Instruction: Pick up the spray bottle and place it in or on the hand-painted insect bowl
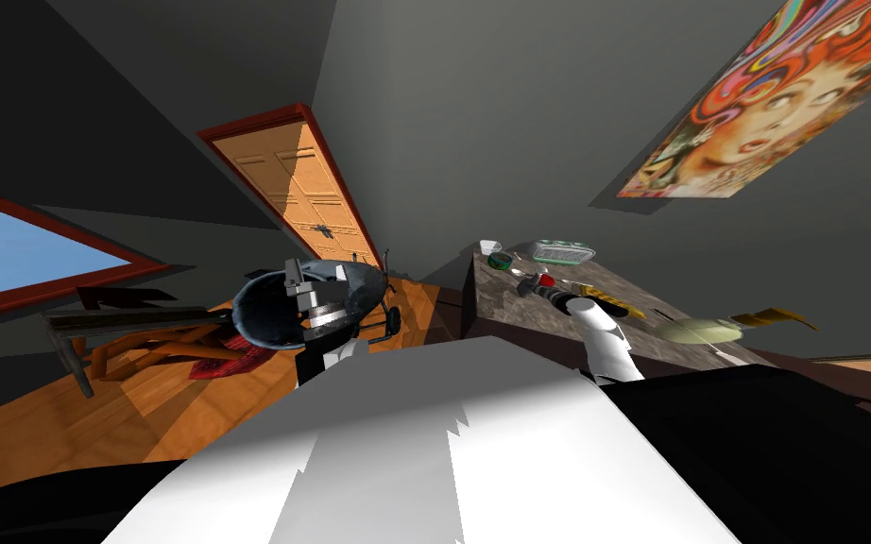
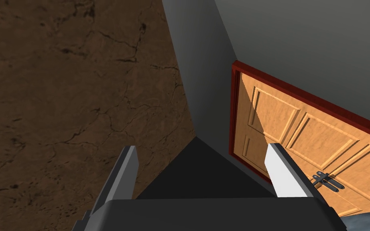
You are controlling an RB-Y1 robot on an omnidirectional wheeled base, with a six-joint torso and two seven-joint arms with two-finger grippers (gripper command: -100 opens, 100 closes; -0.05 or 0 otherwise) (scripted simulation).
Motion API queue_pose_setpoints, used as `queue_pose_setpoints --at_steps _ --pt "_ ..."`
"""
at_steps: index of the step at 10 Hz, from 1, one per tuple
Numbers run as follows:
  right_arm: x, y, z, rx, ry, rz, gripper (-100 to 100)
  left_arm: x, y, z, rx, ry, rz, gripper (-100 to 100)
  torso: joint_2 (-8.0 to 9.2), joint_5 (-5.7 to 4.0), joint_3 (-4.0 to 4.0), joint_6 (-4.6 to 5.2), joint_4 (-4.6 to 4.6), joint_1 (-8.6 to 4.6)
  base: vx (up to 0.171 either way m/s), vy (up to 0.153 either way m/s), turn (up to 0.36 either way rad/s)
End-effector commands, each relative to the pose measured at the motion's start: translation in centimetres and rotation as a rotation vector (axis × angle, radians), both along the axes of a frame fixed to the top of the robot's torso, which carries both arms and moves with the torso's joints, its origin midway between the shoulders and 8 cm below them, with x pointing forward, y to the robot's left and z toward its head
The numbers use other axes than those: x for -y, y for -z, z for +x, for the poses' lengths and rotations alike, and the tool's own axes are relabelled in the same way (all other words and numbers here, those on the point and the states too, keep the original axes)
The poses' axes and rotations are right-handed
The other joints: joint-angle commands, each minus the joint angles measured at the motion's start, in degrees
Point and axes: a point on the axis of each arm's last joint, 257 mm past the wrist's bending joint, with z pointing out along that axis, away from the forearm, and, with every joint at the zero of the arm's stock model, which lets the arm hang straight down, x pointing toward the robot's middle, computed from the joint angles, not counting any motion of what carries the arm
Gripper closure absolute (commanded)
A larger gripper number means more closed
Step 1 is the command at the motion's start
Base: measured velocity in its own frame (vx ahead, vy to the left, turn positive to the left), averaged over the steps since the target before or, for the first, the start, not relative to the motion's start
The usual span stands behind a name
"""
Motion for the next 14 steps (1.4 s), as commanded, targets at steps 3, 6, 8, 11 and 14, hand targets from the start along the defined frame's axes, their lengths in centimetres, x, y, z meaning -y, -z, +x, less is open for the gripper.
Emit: queue_pose_setpoints --at_steps 3,6,8,11,14 --pt "0.0 0.8 2.6 -0.006 0.004 -0.011 -100 0.0 0.0 0.0 0.000 0.000 0.000 0 -0.29 0.00 -0.17 0.00 -0.07 0.02 -0.030 -0.007 -0.005" --pt "-0.2 1.4 4.5 0.011 0.018 0.043 -100 0.0 0.0 0.0 0.000 0.000 0.000 0 -0.05 -0.01 -0.03 0.00 -0.01 -0.02 -0.063 -0.018 -0.002" --pt "-0.6 1.3 6.6 0.002 0.010 0.008 -100 0.0 0.0 0.0 0.000 0.000 0.000 0 -0.01 -0.02 -0.03 0.01 -0.02 -0.10 -0.105 -0.044 -0.006" --pt "-1.0 1.8 7.9 0.010 0.017 0.047 -100 0.0 0.0 0.0 0.000 0.000 0.000 0 -0.19 -0.03 -0.12 0.06 -0.07 -0.03 -0.024 0.003 -0.003" --pt "-1.7 1.6 10.7 0.003 0.008 0.029 -100 0.0 0.0 0.0 0.000 0.000 0.000 0 0.07 -0.07 0.02 0.07 -0.02 -0.18 -0.093 -0.028 -0.007"
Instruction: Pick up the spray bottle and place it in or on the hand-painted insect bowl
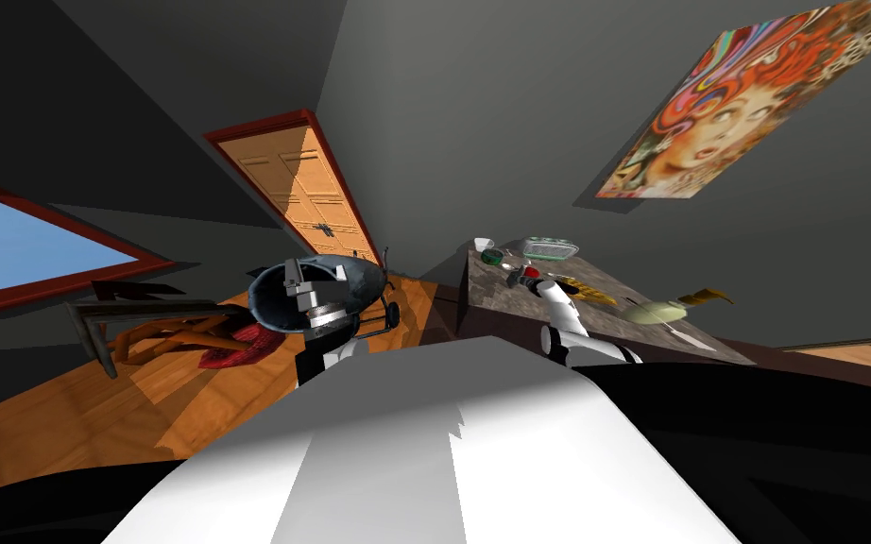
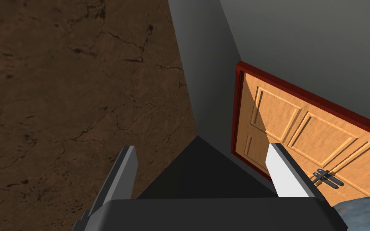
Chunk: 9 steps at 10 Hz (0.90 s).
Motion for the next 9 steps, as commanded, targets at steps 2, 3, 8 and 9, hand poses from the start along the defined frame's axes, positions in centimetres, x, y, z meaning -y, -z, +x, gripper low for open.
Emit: queue_pose_setpoints --at_steps 2,3,8,9 --pt "-0.6 -0.3 2.2 -0.013 -0.012 -0.037 -100 0.0 0.0 0.0 0.000 0.000 0.000 0 -0.16 0.01 -0.09 0.00 -0.04 0.07 -0.055 -0.007 -0.009" --pt "-1.0 -0.4 3.0 -0.007 -0.012 -0.019 -100 0.0 0.0 0.0 0.000 0.000 0.000 0 0.02 0.01 -0.01 0.01 -0.01 0.02 -0.111 -0.035 -0.007" --pt "-3.3 -0.7 7.2 -0.018 -0.026 0.008 -100 0.0 0.0 0.0 0.000 0.000 0.000 0 0.09 -0.02 0.04 0.01 0.00 -0.02 -0.069 -0.014 -0.004" --pt "-3.5 -1.1 7.6 -0.010 -0.029 0.008 -100 0.0 0.0 0.0 0.000 0.000 0.000 0 -0.04 -0.01 -0.03 0.01 -0.02 0.02 -0.012 -0.006 0.001"
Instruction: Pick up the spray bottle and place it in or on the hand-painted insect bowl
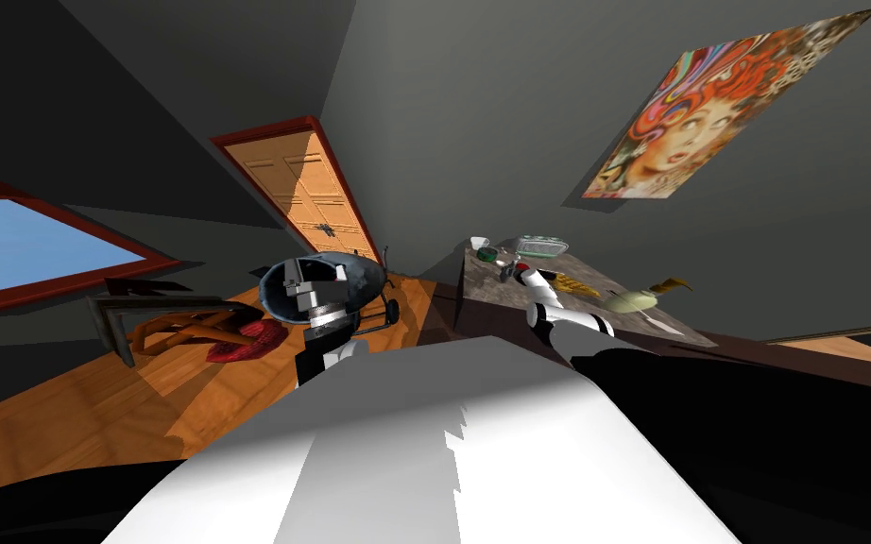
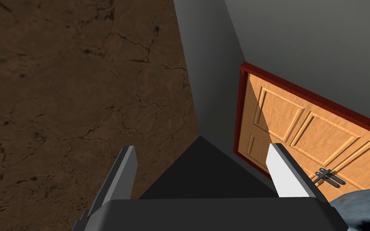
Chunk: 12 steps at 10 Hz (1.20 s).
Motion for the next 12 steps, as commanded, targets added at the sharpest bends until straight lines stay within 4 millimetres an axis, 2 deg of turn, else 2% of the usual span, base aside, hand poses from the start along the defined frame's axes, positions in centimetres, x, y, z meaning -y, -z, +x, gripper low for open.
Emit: queue_pose_setpoints --at_steps 1,4,6,7,9,11,12 --pt "-0.3 -0.9 1.3 -0.012 -0.015 -0.061 -100 0.0 0.0 0.0 0.000 0.000 0.000 0 0.00 0.00 0.00 0.00 0.00 0.00 -0.095 -0.029 -0.017" --pt "-1.9 -2.0 3.5 0.008 -0.026 -0.022 -100 0.0 0.0 0.0 0.000 0.000 0.000 0 0.15 -0.01 0.09 0.01 0.03 -0.05 -0.061 -0.018 -0.001" --pt "-1.9 -1.3 3.2 -0.004 -0.023 -0.014 -100 0.0 0.0 0.0 0.000 0.000 0.000 0 -0.08 0.00 -0.05 0.01 -0.03 0.03 0.007 0.005 0.000" --pt "-2.2 -2.5 4.4 -0.017 -0.038 -0.081 -100 0.0 0.0 0.0 0.000 0.000 0.000 0 -0.12 0.00 -0.08 0.01 -0.04 0.03 -0.086 -0.019 -0.018" --pt "-3.8 -2.8 5.8 -0.017 -0.046 -0.037 -100 0.0 0.0 0.0 0.000 0.000 0.000 0 0.27 -0.01 0.15 0.02 0.05 -0.01 -0.098 -0.012 -0.002" --pt "-3.5 -2.8 5.7 -0.018 -0.048 -0.053 -100 0.0 0.0 0.0 0.000 0.000 0.000 0 0.03 -0.01 0.02 0.02 0.01 -0.04 -0.010 -0.013 0.002" --pt "-3.6 -2.9 5.7 -0.016 -0.047 -0.045 100 0.0 0.0 0.0 0.000 0.000 0.000 0 -0.05 -0.02 -0.03 0.03 -0.02 -0.03 0.000 0.000 0.000"
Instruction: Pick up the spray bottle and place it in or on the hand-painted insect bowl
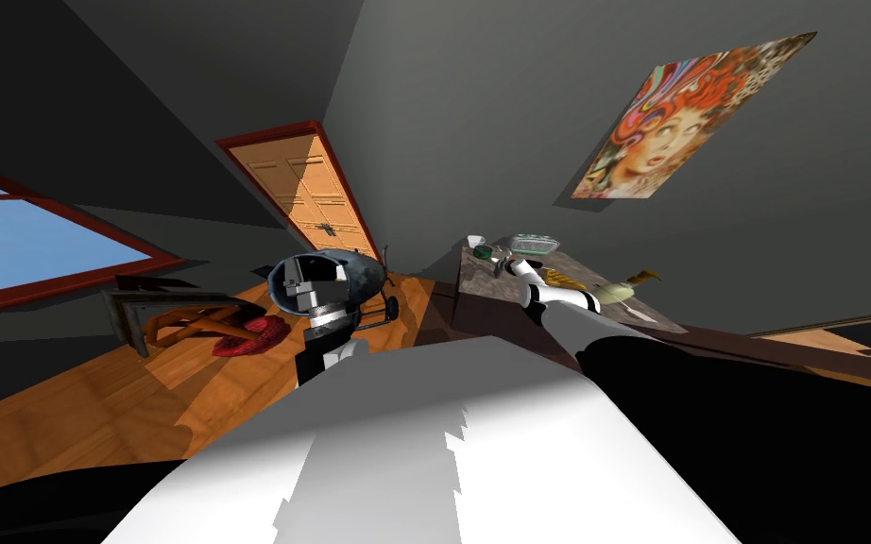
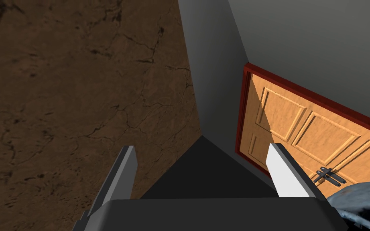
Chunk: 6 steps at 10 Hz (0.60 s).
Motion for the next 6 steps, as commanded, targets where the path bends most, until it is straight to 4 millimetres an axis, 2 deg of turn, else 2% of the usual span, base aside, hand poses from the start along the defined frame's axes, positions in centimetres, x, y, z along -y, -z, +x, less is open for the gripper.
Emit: queue_pose_setpoints --at_steps 1,4,5,6 --pt "0.00 0.00 0.00 0.000 0.000 0.000 100 0.00 0.00 0.00 0.000 0.000 0.000 0 0.00 0.00 0.00 0.00 0.00 0.00 -0.001 -0.004 -0.018" --pt "0.16 -0.22 0.02 0.004 0.003 -0.003 100 0.00 0.00 0.00 0.000 0.000 0.000 0 -0.07 -0.06 -0.06 -0.06 -0.06 -0.03 0.000 0.000 0.000" --pt "0.15 -0.23 0.03 0.004 0.003 -0.003 0 0.00 0.00 0.00 0.000 0.000 0.000 0 -0.07 -0.05 -0.07 -0.06 -0.07 -0.02 0.000 0.000 0.000" --pt "0.39 0.66 -0.95 0.023 0.014 0.062 100 0.00 0.00 0.00 0.000 0.000 0.000 0 -0.07 -0.05 -0.07 -0.06 -0.07 -0.01 0.108 0.036 0.024"
